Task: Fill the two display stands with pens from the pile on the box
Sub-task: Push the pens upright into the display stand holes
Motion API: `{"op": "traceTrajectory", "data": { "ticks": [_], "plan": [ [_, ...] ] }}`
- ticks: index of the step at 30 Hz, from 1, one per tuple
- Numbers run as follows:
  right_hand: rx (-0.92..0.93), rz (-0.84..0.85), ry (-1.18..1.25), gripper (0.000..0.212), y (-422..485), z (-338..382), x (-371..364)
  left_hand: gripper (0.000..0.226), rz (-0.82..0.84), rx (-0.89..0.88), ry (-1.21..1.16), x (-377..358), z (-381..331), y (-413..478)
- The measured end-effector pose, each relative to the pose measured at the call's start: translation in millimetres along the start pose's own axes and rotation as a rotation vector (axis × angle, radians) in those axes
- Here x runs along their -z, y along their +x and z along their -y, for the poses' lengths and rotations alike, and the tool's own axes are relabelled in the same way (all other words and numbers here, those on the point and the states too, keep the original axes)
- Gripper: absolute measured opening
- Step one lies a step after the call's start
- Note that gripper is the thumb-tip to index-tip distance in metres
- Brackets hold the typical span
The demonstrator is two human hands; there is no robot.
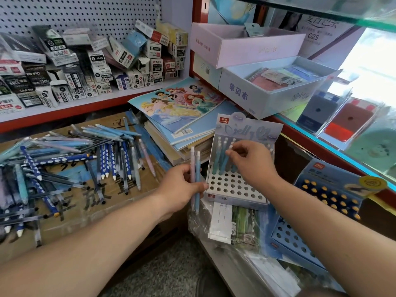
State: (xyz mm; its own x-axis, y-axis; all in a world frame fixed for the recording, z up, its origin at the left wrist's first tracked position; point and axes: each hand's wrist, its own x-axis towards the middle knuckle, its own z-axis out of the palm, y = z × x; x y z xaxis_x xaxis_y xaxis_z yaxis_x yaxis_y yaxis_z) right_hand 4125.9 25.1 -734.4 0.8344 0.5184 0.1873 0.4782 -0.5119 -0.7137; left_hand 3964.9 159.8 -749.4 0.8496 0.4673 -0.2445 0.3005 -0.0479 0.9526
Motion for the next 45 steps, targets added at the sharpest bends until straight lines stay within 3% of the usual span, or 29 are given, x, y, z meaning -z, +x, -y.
{"op": "traceTrajectory", "data": {
  "ticks": [7,13,17,20,27,33,45],
  "plan": [
    [-0.016,-0.040,-0.095,0.019,2.8,3.1,-12.0,0.031,0.016,-0.019,0.004,-0.4,-2.2,-1.9],
    [-0.064,-0.075,-0.025,0.023,-8.0,11.2,-3.3,0.034,0.027,-0.085,0.069,2.1,-2.2,-1.6],
    [-0.044,0.241,0.215,0.015,-19.7,36.8,-0.4,0.033,0.053,-0.120,0.091,-0.5,-2.2,-1.6],
    [0.020,0.348,0.170,0.018,-26.0,44.0,-1.3,0.037,0.076,-0.113,0.077,-5.5,-0.9,-0.9],
    [-0.051,0.199,0.248,0.019,-16.9,35.0,15.4,0.037,0.021,-0.100,-0.004,-9.0,-7.5,11.5],
    [-0.046,-0.085,0.151,0.006,-5.8,7.5,32.8,0.035,0.024,-0.108,0.019,-9.2,-3.1,10.3],
    [0.015,-0.054,-0.067,0.015,-4.1,-5.9,14.5,0.033,-0.086,-0.067,0.078,-10.1,1.2,9.6]
  ]
}}
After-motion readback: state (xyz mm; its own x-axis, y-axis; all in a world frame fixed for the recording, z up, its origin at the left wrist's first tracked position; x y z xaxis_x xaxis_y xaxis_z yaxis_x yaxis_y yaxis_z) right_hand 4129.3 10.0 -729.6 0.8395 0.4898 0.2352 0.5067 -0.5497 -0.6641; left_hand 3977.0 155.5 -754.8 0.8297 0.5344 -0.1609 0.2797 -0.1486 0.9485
